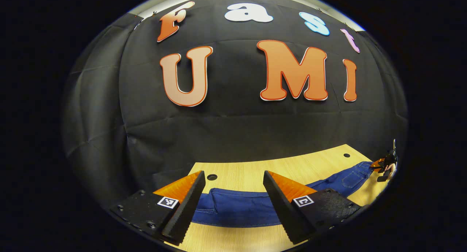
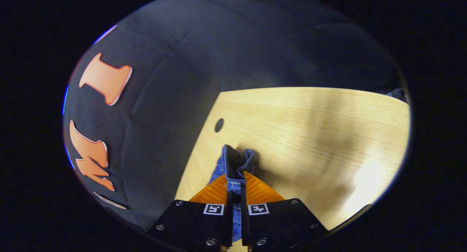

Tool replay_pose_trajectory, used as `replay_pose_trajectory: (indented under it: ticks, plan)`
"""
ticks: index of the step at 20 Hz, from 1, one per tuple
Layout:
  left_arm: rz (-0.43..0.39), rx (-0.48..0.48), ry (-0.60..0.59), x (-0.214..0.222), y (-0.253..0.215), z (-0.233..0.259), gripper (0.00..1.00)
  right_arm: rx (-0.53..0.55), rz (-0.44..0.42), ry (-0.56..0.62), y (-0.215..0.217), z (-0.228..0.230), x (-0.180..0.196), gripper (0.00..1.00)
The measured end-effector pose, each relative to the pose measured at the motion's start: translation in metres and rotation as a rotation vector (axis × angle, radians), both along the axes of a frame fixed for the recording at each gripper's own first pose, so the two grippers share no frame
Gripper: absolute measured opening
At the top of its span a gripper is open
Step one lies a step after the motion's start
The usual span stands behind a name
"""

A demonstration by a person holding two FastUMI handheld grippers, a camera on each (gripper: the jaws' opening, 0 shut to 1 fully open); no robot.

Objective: Grasp the waist and the cuffs of the jeans and fold them to make the two legs overlap; first hold the waist and fold one-third of the jeans toward the cuffs, then hold the cuffs and fold the remaining one-third in the same direction to finish folding.

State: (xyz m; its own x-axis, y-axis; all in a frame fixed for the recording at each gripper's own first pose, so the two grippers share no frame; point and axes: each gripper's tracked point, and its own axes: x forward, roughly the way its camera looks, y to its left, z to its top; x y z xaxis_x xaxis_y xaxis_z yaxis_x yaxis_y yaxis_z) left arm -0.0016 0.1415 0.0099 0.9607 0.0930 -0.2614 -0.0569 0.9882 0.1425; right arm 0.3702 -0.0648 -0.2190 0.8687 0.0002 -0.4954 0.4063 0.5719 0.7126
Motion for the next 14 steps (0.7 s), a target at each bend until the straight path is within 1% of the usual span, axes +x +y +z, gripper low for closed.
replay_pose_trajectory:
  ticks: [1,3,5,8,10,14]
  plan:
    - [0.004,-0.014,-0.006,0.002,0.007,-0.002,1.00,-0.015,0.011,-0.026,0.010,0.017,0.001,0.10]
    - [0.006,-0.039,-0.012,0.004,0.023,-0.005,0.98,-0.035,0.046,-0.087,0.035,0.048,0.000,0.10]
    - [0.000,-0.051,-0.011,0.007,0.040,-0.010,0.98,-0.052,0.089,-0.145,0.077,0.081,0.002,0.10]
    - [0.006,-0.054,-0.011,0.009,0.076,-0.009,0.98,-0.073,0.153,-0.206,0.143,0.116,0.001,0.10]
    - [0.006,-0.063,-0.015,0.009,0.097,-0.008,0.98,-0.097,0.204,-0.225,0.187,0.128,-0.002,0.10]
    - [0.010,-0.049,-0.018,0.007,0.139,-0.005,0.98,-0.212,0.325,-0.223,0.285,0.135,-0.010,0.10]
